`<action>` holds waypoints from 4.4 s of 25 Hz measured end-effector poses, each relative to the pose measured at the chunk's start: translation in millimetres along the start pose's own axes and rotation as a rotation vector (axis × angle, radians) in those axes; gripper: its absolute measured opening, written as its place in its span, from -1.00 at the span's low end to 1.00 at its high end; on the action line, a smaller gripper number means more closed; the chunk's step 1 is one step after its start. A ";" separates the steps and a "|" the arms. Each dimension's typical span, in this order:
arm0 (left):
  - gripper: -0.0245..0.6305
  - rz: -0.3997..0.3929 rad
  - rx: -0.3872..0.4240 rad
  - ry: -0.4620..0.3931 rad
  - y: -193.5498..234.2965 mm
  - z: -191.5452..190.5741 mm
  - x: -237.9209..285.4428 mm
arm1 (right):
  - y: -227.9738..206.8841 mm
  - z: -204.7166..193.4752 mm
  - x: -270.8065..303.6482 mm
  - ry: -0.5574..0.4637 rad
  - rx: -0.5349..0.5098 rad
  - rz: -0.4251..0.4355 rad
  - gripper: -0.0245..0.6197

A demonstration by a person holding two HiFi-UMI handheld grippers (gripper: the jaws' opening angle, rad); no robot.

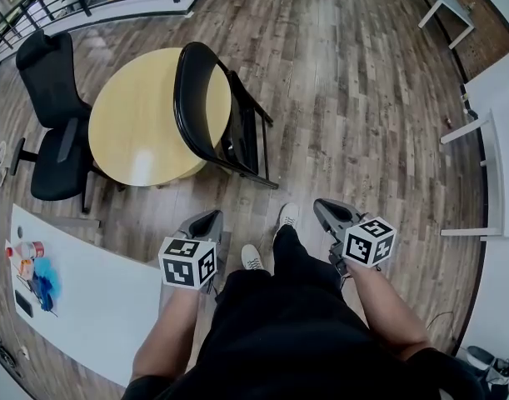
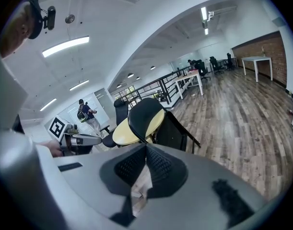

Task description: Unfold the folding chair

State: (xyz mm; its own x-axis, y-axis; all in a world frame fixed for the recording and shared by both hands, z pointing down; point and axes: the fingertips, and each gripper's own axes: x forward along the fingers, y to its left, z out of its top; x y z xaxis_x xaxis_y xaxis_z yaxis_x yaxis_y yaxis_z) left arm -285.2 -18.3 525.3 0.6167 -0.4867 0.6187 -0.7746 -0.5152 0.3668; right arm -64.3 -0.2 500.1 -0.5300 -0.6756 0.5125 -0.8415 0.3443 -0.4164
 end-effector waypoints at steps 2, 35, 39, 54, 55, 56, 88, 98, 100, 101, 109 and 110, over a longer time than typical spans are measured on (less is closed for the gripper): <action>-0.90 0.003 -0.002 -0.001 -0.9 1.1 0.0 | -0.9 0.4 0.6 0.001 0.001 0.005 -0.91; -0.90 0.050 -0.037 0.000 -11.0 40.8 56.4 | -62.2 37.6 28.4 0.027 -0.001 0.069 -0.91; -0.90 0.058 -0.040 0.004 -9.6 50.7 69.5 | -74.8 44.8 37.1 0.034 0.003 0.080 -0.91; -0.90 0.102 -0.028 0.032 -6.1 87.8 104.1 | -117.7 70.8 64.8 0.066 0.012 0.126 -0.91; -0.90 0.106 -0.027 0.033 -5.6 92.0 106.7 | -120.2 74.0 67.8 0.066 0.014 0.132 -0.91; -0.90 0.110 -0.024 0.034 -5.5 96.7 109.5 | -122.8 77.2 70.8 0.066 0.015 0.138 -0.91; -0.56 0.539 0.050 -0.114 141.8 250.5 53.8 | -125.9 132.4 148.3 0.088 -0.070 0.296 -0.91; -0.23 0.399 0.007 0.033 227.4 259.6 128.3 | -118.0 155.5 168.0 0.036 -0.046 0.151 -0.91; -0.18 0.343 -0.031 0.060 242.0 256.5 144.3 | -118.1 157.0 168.8 0.029 -0.037 0.109 -0.91; -0.18 0.316 -0.052 0.072 247.7 254.3 151.5 | -118.8 156.6 168.6 0.027 -0.032 0.087 -0.91; -0.20 0.206 -0.086 0.122 267.3 248.9 187.1 | -123.5 157.8 167.5 0.002 0.010 -0.038 -0.91; -0.21 0.194 -0.097 0.125 266.7 247.6 190.1 | -123.9 156.5 167.3 0.002 0.015 -0.047 -0.91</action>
State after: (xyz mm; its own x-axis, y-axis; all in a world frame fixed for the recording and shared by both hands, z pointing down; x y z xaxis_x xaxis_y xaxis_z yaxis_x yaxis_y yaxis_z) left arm -339.9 -423.0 568.7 0.4374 -0.4757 0.7632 -0.8905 -0.3476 0.2936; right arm -32.3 -258.0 519.9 -0.4900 -0.6892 0.5337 -0.8639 0.3020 -0.4031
